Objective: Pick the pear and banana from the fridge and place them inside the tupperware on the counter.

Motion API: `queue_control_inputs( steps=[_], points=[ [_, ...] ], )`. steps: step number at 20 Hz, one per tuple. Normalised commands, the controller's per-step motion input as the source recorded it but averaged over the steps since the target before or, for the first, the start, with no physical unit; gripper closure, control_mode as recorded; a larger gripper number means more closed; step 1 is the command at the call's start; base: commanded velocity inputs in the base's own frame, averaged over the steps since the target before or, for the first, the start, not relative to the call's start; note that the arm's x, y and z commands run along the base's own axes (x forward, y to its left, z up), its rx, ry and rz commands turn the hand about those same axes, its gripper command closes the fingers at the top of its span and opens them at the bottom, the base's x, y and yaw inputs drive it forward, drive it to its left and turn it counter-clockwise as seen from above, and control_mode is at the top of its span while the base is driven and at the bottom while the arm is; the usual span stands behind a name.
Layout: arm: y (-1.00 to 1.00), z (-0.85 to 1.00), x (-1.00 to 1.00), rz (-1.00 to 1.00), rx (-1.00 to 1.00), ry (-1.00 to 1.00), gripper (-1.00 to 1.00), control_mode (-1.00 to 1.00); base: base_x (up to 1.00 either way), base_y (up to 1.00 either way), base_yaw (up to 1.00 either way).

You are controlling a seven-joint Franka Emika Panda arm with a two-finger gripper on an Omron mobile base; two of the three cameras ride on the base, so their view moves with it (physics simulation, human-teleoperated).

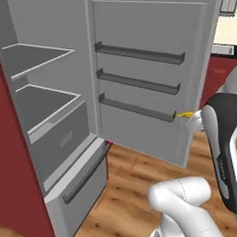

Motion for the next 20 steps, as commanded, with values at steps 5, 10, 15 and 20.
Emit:
queue_control_inputs(
  steps=[5,10,15,20],
  points=[
    [0.00,0.00,0.00,0.00,0.00,0.00,1.00,1.00,-1.00,0.51,-0.51],
    [0.00,0.00,0.00,0.00,0.00,0.00,1.00,1.00,-0.51,-0.42,-0.61],
    [0.00,0.00,0.00,0.00,0.00,0.00,1.00,1.00,0.04,-0.59,-0.45],
    [0.00,0.00,0.00,0.00,0.00,0.00,1.00,1.00,0.41,-0.21,-0.25]
  ],
)
